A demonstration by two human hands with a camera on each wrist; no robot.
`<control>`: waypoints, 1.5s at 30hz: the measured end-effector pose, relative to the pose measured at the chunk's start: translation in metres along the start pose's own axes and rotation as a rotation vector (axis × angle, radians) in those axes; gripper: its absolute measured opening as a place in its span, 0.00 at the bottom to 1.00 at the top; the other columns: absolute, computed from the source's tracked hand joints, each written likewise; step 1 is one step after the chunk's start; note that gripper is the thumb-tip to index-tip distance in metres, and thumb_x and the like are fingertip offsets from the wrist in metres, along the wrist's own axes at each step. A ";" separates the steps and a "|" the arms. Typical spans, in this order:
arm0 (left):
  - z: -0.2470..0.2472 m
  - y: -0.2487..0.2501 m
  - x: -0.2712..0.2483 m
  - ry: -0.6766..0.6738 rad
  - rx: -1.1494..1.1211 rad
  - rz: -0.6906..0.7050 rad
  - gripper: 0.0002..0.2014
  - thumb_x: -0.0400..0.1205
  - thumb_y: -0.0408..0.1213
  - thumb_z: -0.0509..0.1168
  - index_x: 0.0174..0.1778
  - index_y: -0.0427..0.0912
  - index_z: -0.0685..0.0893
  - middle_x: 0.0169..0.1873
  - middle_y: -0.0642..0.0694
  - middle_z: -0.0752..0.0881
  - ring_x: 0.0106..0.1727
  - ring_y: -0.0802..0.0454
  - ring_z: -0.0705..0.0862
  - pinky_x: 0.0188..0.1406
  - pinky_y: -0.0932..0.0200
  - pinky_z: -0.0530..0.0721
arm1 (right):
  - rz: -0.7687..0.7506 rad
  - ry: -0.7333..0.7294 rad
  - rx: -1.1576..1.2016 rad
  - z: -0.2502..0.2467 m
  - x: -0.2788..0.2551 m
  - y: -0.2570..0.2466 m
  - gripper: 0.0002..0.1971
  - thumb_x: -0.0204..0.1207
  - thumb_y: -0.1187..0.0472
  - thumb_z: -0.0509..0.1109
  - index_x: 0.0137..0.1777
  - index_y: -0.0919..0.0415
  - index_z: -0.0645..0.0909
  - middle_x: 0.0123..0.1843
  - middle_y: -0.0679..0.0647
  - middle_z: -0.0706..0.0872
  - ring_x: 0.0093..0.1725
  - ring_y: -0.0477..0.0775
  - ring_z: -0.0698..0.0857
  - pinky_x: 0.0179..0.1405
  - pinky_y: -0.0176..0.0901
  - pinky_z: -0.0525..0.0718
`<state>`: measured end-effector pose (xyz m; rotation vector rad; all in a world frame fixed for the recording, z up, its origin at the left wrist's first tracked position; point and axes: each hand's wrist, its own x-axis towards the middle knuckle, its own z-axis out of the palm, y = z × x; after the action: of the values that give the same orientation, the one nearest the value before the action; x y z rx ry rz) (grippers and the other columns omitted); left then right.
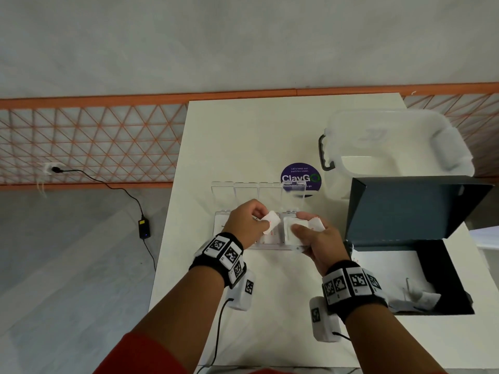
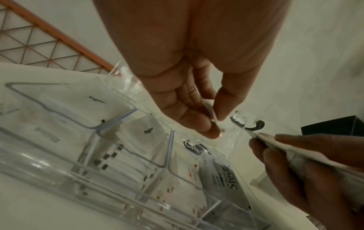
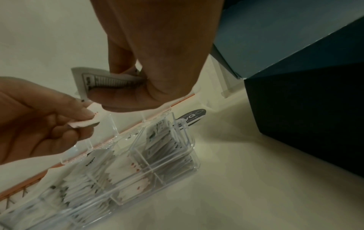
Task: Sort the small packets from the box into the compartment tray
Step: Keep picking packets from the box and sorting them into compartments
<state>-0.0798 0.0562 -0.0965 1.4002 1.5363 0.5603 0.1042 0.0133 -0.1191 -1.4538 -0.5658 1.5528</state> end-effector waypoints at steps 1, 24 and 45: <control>0.000 -0.001 0.001 0.030 0.006 -0.018 0.10 0.73 0.31 0.70 0.38 0.52 0.80 0.40 0.51 0.86 0.41 0.51 0.86 0.41 0.55 0.87 | 0.004 -0.002 -0.002 -0.001 0.001 0.000 0.13 0.76 0.71 0.75 0.55 0.54 0.88 0.44 0.52 0.94 0.42 0.54 0.92 0.38 0.45 0.90; 0.033 -0.013 -0.007 0.135 0.507 0.167 0.06 0.80 0.37 0.65 0.49 0.45 0.87 0.52 0.51 0.76 0.46 0.53 0.78 0.47 0.61 0.76 | 0.132 -0.074 0.044 -0.021 0.006 -0.007 0.19 0.77 0.73 0.61 0.58 0.56 0.88 0.56 0.61 0.89 0.52 0.62 0.88 0.34 0.46 0.88; 0.005 0.005 -0.022 0.088 -0.110 0.009 0.18 0.73 0.33 0.77 0.47 0.57 0.76 0.49 0.51 0.82 0.45 0.48 0.85 0.37 0.50 0.89 | 0.054 -0.096 -0.040 -0.002 -0.009 -0.006 0.15 0.75 0.75 0.72 0.55 0.56 0.89 0.49 0.59 0.93 0.44 0.60 0.92 0.41 0.51 0.90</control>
<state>-0.0752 0.0359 -0.0876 1.3145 1.5450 0.7100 0.1064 0.0084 -0.1102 -1.4408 -0.6209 1.6691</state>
